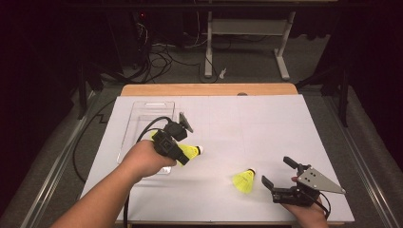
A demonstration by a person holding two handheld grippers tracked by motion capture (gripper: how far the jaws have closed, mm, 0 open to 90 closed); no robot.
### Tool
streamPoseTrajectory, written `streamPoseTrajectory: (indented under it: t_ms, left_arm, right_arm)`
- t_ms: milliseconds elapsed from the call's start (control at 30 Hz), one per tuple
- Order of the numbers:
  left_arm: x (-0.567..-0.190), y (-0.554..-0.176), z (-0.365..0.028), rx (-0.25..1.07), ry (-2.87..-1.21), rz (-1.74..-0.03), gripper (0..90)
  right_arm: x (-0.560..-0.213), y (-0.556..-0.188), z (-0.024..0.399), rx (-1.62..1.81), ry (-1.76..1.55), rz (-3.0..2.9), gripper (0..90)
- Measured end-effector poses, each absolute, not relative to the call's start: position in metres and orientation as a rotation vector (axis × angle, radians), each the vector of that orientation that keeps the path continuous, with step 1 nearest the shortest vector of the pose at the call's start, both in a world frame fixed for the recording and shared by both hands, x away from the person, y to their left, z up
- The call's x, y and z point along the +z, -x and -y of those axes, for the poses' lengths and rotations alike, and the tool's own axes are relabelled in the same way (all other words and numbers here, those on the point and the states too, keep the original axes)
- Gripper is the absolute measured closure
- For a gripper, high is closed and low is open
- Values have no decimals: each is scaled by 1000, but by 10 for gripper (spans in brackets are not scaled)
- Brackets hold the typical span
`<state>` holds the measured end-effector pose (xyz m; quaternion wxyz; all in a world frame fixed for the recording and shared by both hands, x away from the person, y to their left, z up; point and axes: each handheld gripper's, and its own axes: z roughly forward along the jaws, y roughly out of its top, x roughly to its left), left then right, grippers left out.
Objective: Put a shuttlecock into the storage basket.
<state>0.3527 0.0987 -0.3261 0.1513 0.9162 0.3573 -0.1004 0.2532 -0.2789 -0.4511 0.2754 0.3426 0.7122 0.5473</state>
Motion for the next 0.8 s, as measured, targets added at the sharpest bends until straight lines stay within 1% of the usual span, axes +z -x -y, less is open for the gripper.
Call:
streamPoseTrajectory:
  t_ms: [400, 800]
  left_arm:
    - [-314, -363, -128, -251, -2578, -1116, 887]
    - [-312, -372, -162, -214, -2528, -1227, 887]
  right_arm:
    - [-452, -254, 279, 1470, -921, -1917, 21]
    - [-452, -254, 278, 1468, -922, -1919, 22]
